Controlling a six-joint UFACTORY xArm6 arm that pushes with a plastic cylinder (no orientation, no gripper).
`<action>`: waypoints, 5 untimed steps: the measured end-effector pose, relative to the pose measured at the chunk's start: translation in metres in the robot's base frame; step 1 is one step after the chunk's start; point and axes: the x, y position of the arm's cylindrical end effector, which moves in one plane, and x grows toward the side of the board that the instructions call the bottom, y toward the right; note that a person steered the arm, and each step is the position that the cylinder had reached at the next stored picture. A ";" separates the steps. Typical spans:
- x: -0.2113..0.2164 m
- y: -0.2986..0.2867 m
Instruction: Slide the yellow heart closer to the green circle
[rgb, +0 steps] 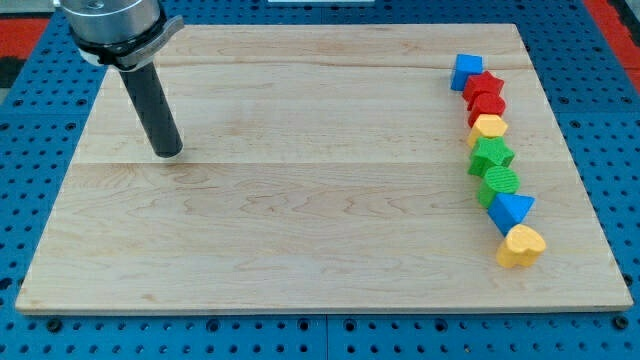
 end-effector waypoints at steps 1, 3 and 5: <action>0.004 -0.001; 0.011 0.022; 0.011 0.027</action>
